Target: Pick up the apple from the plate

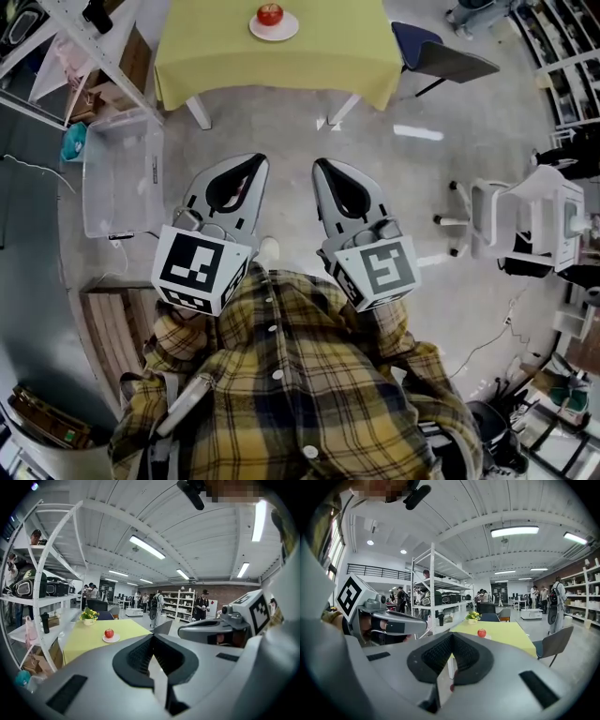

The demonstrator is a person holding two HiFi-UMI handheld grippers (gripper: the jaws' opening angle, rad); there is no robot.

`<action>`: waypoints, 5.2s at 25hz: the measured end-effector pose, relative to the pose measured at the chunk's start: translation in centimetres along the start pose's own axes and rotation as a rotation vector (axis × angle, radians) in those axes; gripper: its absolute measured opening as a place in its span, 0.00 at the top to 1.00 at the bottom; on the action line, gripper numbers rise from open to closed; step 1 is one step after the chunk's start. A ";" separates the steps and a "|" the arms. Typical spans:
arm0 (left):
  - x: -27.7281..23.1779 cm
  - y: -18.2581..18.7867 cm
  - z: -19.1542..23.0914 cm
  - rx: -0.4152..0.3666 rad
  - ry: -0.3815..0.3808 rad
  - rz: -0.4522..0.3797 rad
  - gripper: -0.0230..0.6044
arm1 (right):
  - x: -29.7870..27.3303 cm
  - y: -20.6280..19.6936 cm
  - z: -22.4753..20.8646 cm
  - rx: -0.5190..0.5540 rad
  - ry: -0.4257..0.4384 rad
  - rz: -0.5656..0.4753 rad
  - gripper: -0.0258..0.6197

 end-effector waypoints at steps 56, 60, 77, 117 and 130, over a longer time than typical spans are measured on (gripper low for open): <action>-35.2 8.1 24.2 0.021 0.058 0.021 0.95 | -33.0 10.1 -27.6 -0.022 0.076 0.051 0.96; -36.3 8.3 25.3 0.030 0.094 0.030 0.96 | -34.6 10.1 -28.7 -0.032 0.108 0.069 0.96; -40.2 8.7 37.5 0.024 0.039 0.071 0.95 | -47.2 12.7 -27.8 -0.048 0.075 0.096 0.96; -45.4 2.1 42.2 0.073 -0.190 0.211 0.77 | -53.2 9.9 -30.5 -0.158 -0.072 0.185 0.96; -47.0 -2.2 40.0 0.096 -0.282 0.324 0.41 | -52.9 7.9 -31.7 -0.201 -0.092 0.213 0.96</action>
Point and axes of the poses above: the fingertips, and each gripper's own axes: x backward along the fingers, z to its left, y out of its top, the point moved 6 cm from there along x, backward along the fingers, and after that the axes turned 6 degrees about -x, right-handed, at the moved point
